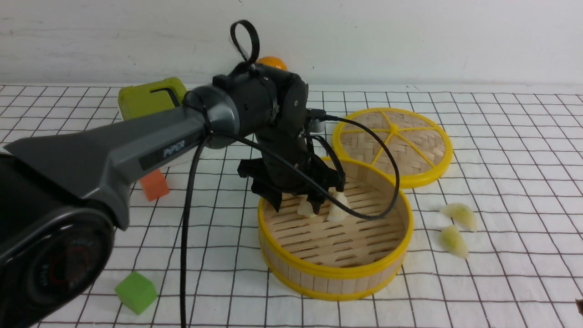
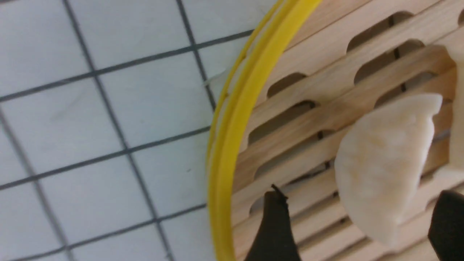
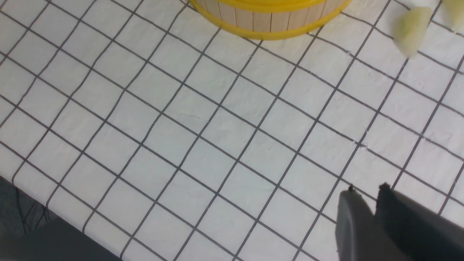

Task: Put the dumplings into the steamer on the table with the white tablecloth.
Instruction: 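Place the dumpling into the bamboo steamer basket with the left gripper, then reach for and grasp a dumpling lying on the table beside the steamer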

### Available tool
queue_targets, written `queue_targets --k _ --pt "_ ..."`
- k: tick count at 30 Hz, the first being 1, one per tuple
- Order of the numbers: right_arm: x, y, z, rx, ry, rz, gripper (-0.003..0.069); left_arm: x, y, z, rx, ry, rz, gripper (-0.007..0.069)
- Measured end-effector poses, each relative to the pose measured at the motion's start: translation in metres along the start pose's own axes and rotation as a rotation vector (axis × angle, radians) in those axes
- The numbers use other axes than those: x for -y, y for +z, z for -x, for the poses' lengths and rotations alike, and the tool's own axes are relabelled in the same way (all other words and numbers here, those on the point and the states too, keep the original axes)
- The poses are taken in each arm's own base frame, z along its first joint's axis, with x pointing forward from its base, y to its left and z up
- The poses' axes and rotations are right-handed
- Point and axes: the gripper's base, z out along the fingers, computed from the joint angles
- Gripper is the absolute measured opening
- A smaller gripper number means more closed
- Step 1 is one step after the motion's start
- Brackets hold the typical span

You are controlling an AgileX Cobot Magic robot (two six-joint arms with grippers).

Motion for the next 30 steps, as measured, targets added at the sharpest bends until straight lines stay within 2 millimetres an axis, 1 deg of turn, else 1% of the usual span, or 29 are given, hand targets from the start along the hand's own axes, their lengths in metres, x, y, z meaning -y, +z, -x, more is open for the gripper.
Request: queue_targets --k 1,2,3,4,5,6,7,8,9,10,11,12,13,14,15,16,17,18,19,20,21,22,23,24,25,27,29,30 --pt "0.0 -0.001 0.001 0.005 -0.001 -0.001 0.009 0.0 -0.003 0.0 0.001 0.002 0.003 0.0524" --pt "0.002 -0.003 0.007 0.009 0.008 -0.016 0.009 -0.004 -0.037 0.0 0.028 0.028 0.032 0.0518" --pt "0.002 -0.004 0.01 0.011 0.012 -0.022 0.009 -0.006 -0.056 -0.001 0.045 0.034 0.041 0.0512" --pt "0.005 -0.002 0.017 0.001 0.016 -0.036 0.009 -0.011 -0.085 -0.004 0.082 0.044 0.068 0.05" --pt "0.005 -0.002 0.017 0.001 0.017 -0.036 0.009 -0.012 -0.09 -0.005 0.085 0.044 0.072 0.0497" --pt "0.008 0.0 0.025 -0.012 0.019 -0.049 0.009 -0.017 -0.118 -0.011 0.125 0.051 0.093 0.0476" --pt "0.01 0.004 0.03 -0.026 0.02 -0.052 0.0086 -0.021 -0.14 -0.018 0.158 0.054 0.104 0.0458" --pt "0.013 0.011 0.036 -0.048 0.027 -0.047 0.0071 -0.026 -0.168 -0.031 0.199 0.054 0.108 0.0432" --pt "0.013 0.012 0.037 -0.051 0.029 -0.043 0.0064 -0.027 -0.17 -0.034 0.196 0.056 0.115 0.0422" --pt "0.014 0.022 0.044 -0.077 0.027 -0.013 0.0019 -0.036 -0.196 -0.055 0.23 0.054 0.129 0.0379" --pt "0.013 0.024 0.047 -0.079 0.023 0.01 -0.0006 -0.04 -0.201 -0.068 0.225 0.05 0.137 0.0349" --pt "0.013 0.027 0.048 -0.086 0.022 0.016 -0.0008 -0.041 -0.206 -0.069 0.239 0.05 0.136 0.0349" --pt "0.013 0.034 0.052 -0.1 -0.001 0.053 -0.0021 -0.051 -0.218 -0.098 0.25 0.039 0.145 0.0288" --pt "0.013 0.037 0.053 -0.106 -0.012 0.064 -0.0022 -0.053 -0.216 -0.106 0.244 0.04 0.15 0.0267" --pt "0.014 0.043 0.054 -0.121 -0.042 0.074 -0.0023 -0.061 -0.225 -0.133 0.272 0.038 0.144 0.0216" --pt "0.015 0.046 0.055 -0.13 -0.058 0.075 -0.0023 -0.065 -0.227 -0.148 0.285 0.035 0.138 0.0187" --pt "0.018 0.051 0.057 -0.142 -0.072 0.062 -0.0023 -0.071 -0.228 -0.17 0.303 0.029 0.125 0.0142" --pt "0.02 0.054 0.058 -0.148 -0.075 0.053 -0.0023 -0.074 -0.228 -0.181 0.321 0.026 0.114 0.0113" --pt "0.021 0.055 0.058 -0.149 -0.075 0.051 -0.0023 -0.076 -0.227 -0.189 0.322 0.024 0.11 0.0105" --pt "0.025 0.062 0.059 -0.166 -0.081 0.024 -0.0023 -0.082 -0.226 -0.215 0.347 0.016 0.086 0.0061" --pt "0.028 0.065 0.06 -0.17 -0.073 0.01 -0.0022 -0.085 -0.224 -0.23 0.365 0.011 0.068 0.0024" --pt "0.032 0.072 0.062 -0.189 -0.064 -0.019 -0.0017 -0.09 -0.218 -0.252 0.375 -0.002 0.042 -0.0013" --pt "0.033 0.073 0.062 -0.193 -0.063 -0.018 -0.0017 -0.091 -0.22 -0.258 0.393 -0.005 0.034 -0.0013" --pt "0.038 0.08 0.065 -0.211 -0.045 -0.043 -0.0006 -0.096 -0.217 -0.282 0.431 -0.031 -0.004 -0.0013" --pt "0.041 0.086 0.067 -0.231 -0.038 -0.059 0.0006 -0.099 -0.217 -0.293 0.454 -0.046 -0.02 -0.0013" --pt "0.05 0.103 0.075 -0.277 -0.008 -0.091 0.0057 -0.105 -0.217 -0.317 0.514 -0.089 -0.058 -0.0013" --pt "0.056 0.116 0.079 -0.309 0.024 -0.101 0.0117 -0.109 -0.218 -0.329 0.553 -0.115 -0.079 -0.0013" --pt "0.061 0.122 0.082 -0.323 0.045 -0.107 0.0162 -0.11 -0.22 -0.335 0.577 -0.13 -0.091 -0.0013"
